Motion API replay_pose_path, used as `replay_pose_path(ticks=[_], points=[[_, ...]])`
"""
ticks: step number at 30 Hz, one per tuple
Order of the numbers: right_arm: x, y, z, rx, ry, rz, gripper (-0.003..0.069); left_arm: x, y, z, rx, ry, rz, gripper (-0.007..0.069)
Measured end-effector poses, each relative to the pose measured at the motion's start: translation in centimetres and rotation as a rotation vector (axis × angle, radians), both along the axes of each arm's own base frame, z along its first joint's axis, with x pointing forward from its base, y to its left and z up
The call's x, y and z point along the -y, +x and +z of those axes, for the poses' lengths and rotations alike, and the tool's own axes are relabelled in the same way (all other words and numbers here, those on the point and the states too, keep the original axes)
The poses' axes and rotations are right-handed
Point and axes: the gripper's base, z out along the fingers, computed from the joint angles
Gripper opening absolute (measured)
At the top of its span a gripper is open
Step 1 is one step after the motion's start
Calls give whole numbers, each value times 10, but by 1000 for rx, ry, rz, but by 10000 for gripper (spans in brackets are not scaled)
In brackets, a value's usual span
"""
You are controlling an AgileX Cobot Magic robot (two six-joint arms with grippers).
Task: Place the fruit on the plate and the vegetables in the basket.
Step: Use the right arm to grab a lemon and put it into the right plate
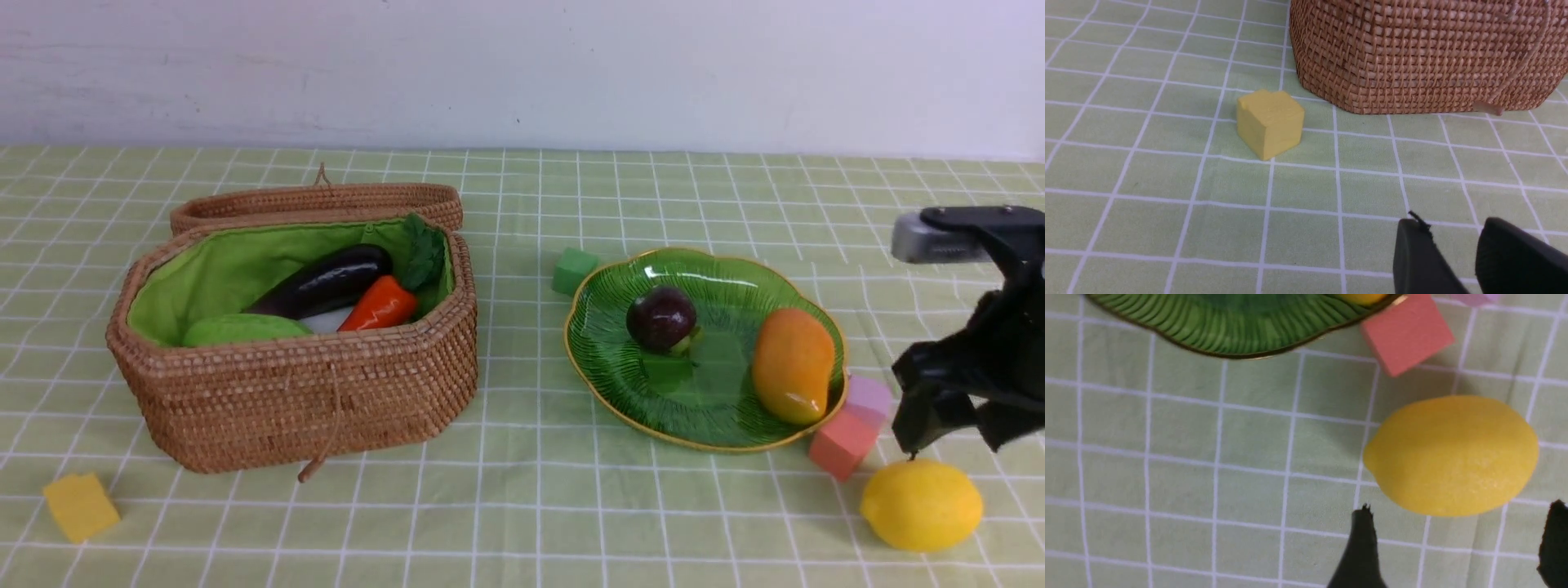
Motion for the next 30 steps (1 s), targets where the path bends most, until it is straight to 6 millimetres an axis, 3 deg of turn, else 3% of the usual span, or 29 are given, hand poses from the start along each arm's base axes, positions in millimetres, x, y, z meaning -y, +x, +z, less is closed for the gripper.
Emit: replay_pose_path(ticks=[7,13,19,24,30], points=[[15,1,-4,-68,129,-628,540,0,0,0,0,0,0,217],[23,-2,-26,-68,144,-964,540,0,0,0,0,0,0,217],[23,1,-59,-123,148,-1067,577,0,0,0,0,0,0,218],[17,10,-65,-110,237,-1070,631,0,0,0,0,0,0,218],[17,14,-72,-106,235,-1065,637,0,0,0,0,0,0,221]])
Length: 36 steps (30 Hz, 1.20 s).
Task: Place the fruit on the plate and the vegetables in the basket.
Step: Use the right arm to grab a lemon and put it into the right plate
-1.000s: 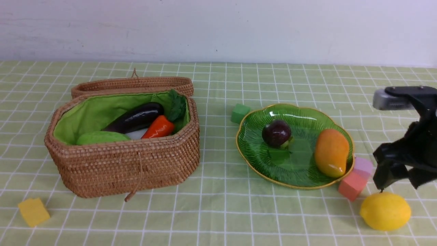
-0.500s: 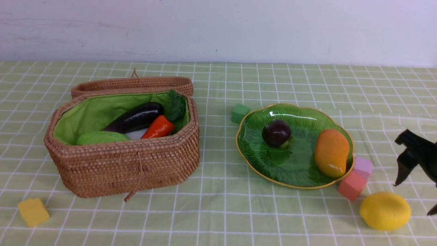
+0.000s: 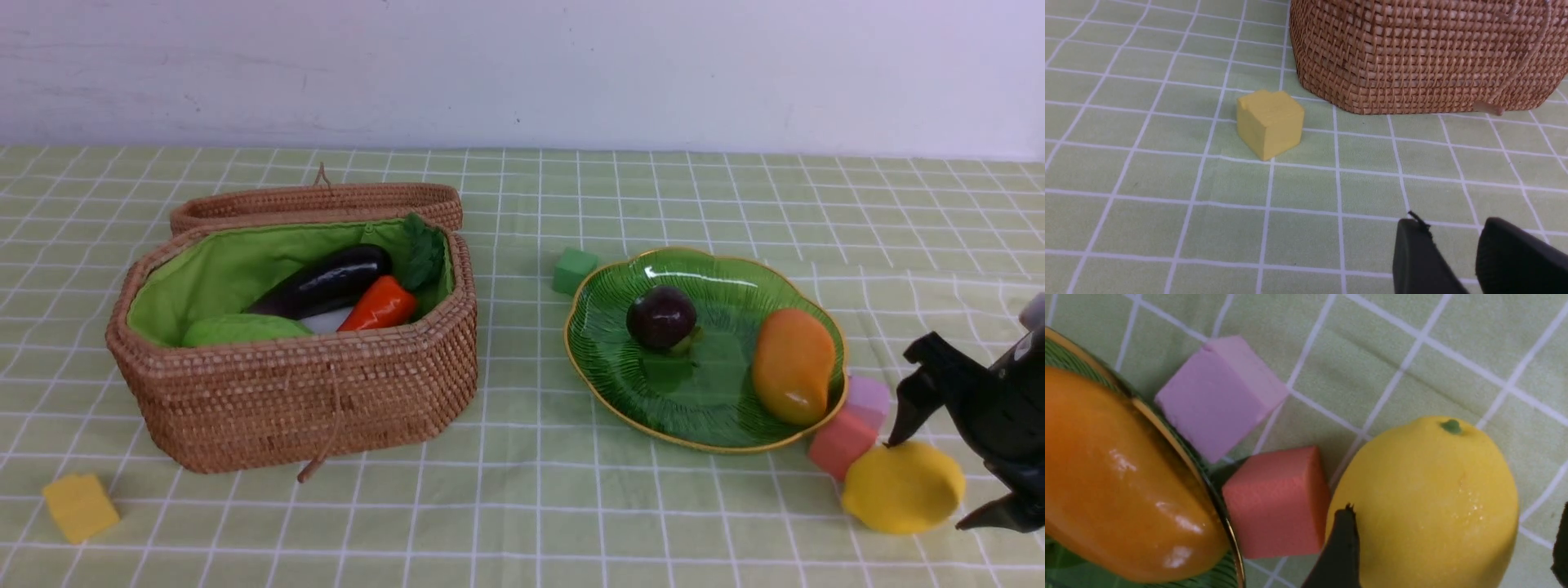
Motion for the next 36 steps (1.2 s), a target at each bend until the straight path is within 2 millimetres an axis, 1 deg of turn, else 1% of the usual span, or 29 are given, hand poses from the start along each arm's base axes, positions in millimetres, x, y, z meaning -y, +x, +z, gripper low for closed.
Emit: replay_pose_path(ticks=[2,4,7,10,12,16,18,20,22,23,24,25,26,27,29,32,34,36], points=[[0,3,-3,4,-4,7,634,0,0,0,0,0,0,224],[0,5,-16,-40,-10,32,624,0,0,0,0,0,0,227],[-1,8,-25,-60,-6,47,607,0,0,0,0,0,0,228],[-2,9,-26,-66,2,51,575,0,0,0,0,0,0,228],[-2,8,-26,-76,4,53,575,0,0,0,0,0,0,228],[-2,-1,-20,-125,3,65,575,0,0,0,0,0,0,228],[0,-8,-9,-124,-10,44,575,0,0,0,0,0,0,228],[1,-13,9,-64,-20,20,575,0,0,0,0,0,0,228],[2,-16,37,100,-30,22,575,0,0,0,0,0,0,228],[1,-16,41,138,-37,37,575,0,0,0,0,0,0,228],[-2,-14,58,281,-65,89,575,0,0,0,0,0,0,231],[-5,-13,65,345,-79,124,575,0,0,0,0,0,0,232],[-11,-11,78,469,-117,198,575,0,0,0,0,0,0,234],[-16,-9,85,543,-139,247,575,0,0,0,0,0,0,236],[-34,-4,97,669,-217,415,575,0,0,0,0,0,0,237],[-62,4,97,703,-302,660,575,0,0,0,0,0,0,237],[-83,16,86,653,-342,832,575,0,0,0,0,0,0,237],[-98,27,72,582,-350,944,575,0,0,0,0,0,0,237]])
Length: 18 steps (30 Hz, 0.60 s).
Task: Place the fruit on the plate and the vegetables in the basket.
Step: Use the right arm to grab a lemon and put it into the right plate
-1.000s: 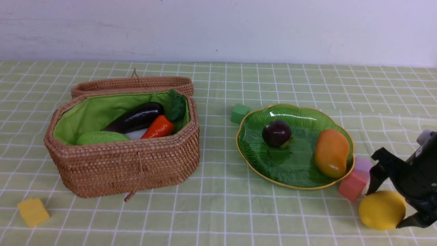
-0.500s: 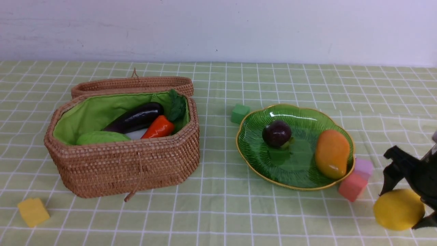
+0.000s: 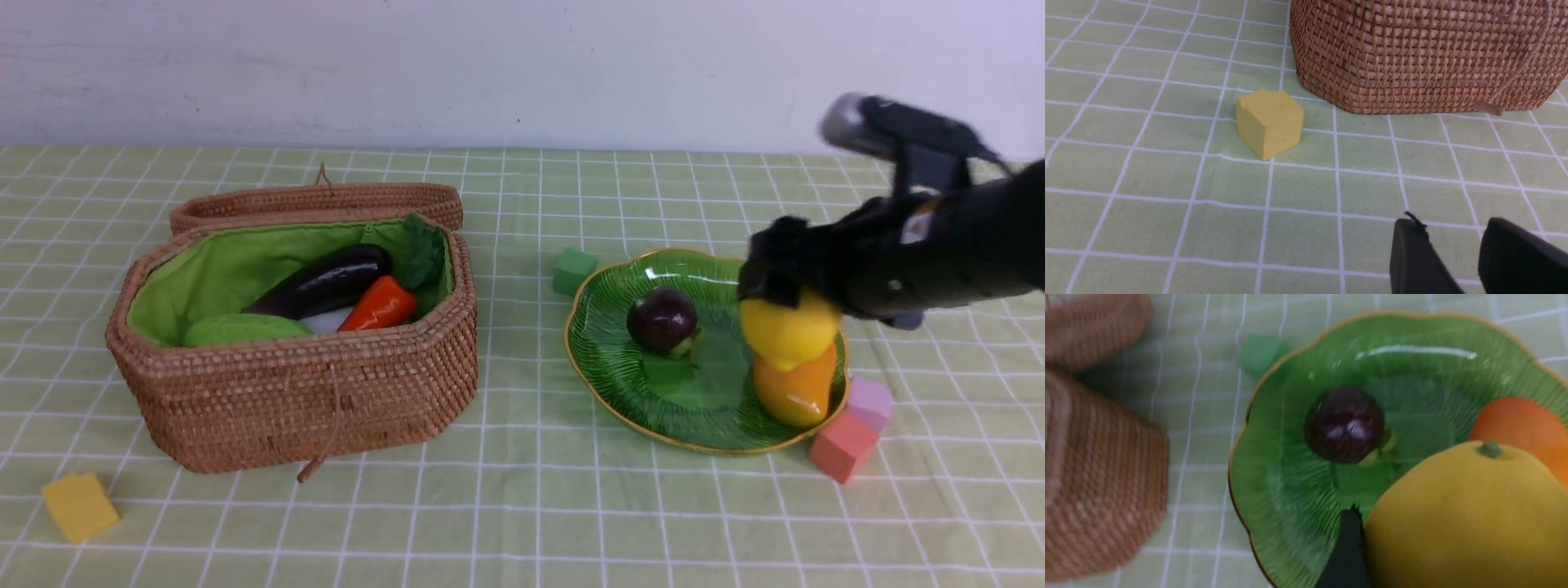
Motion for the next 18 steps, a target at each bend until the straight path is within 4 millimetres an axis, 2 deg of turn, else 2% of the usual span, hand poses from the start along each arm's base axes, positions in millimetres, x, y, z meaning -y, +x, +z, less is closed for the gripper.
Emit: replay_pose_path(ticks=[4,8,12,18], points=[[-18,26,-26,-113,-71,71,575,0,0,0,0,0,0,237],[-24,44,-40,-138,-85,76,575,0,0,0,0,0,0,237],[-25,48,-42,-140,-92,79,581,0,0,0,0,0,0,238],[-23,47,-43,-156,-113,68,673,0,0,0,0,0,0,238]])
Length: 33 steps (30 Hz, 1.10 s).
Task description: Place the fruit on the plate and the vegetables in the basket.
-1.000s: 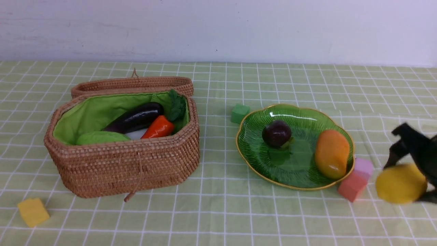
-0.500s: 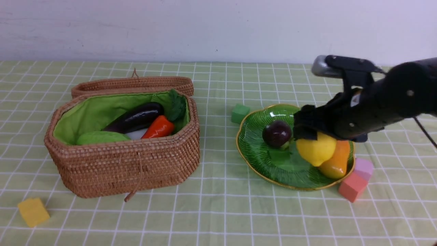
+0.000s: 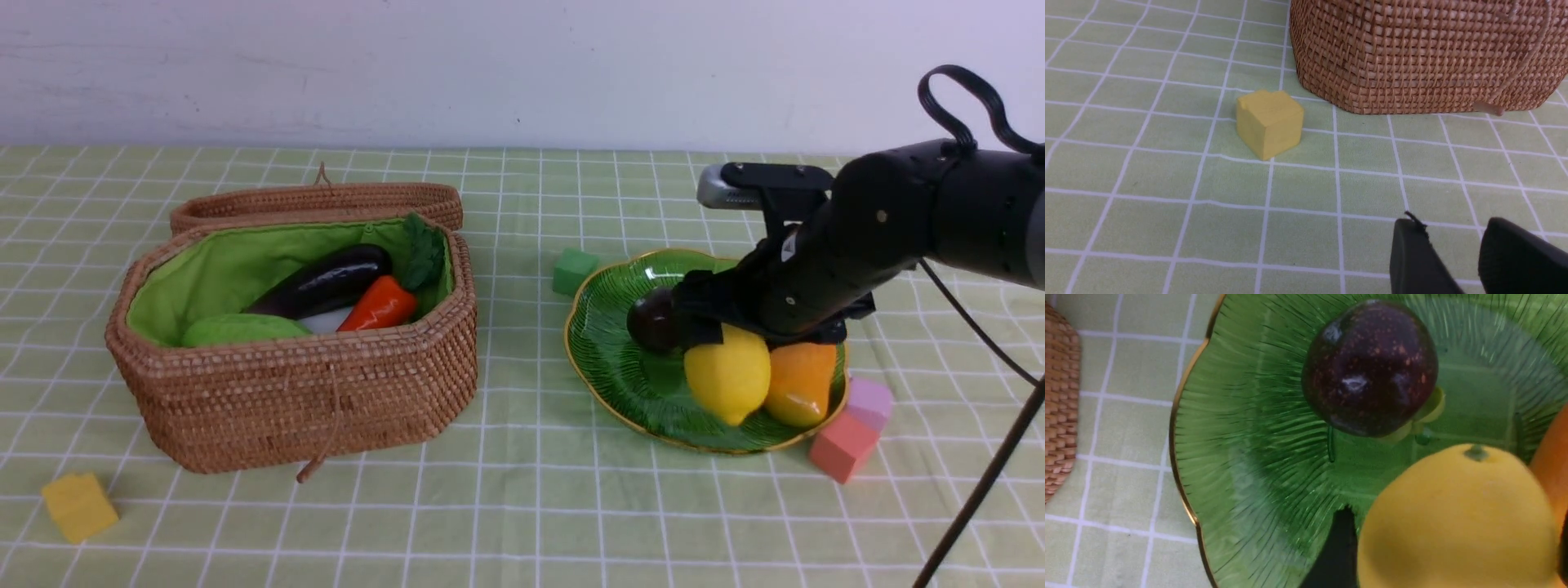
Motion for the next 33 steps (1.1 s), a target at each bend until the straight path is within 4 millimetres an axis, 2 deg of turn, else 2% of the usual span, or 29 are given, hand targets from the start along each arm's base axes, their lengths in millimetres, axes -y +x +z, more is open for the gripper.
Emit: replay_pose_path(ticks=[9,14,16,19,22,23,24,26,28,33], points=[[1,-1,0,-15,-7,-3,662,0,0,0,0,0,0,238],[5,-9,15,-50,-64,39,533,0,0,0,0,0,0,238],[8,-15,29,-46,-79,52,430,0,0,0,0,0,0,238],[14,-32,58,-37,-79,56,242,0,0,0,0,0,0,238],[23,-58,89,-35,-79,57,29,0,0,0,0,0,0,238],[23,-60,91,-33,-79,57,22,0,0,0,0,0,0,238],[27,-73,102,-29,-68,57,-8,0,0,0,0,0,0,238],[35,-97,115,-10,-60,57,-18,0,0,0,0,0,0,238],[43,-119,118,-4,-58,57,-18,0,0,0,0,0,0,238],[58,-163,108,-48,-73,58,-18,0,0,0,0,0,0,238]])
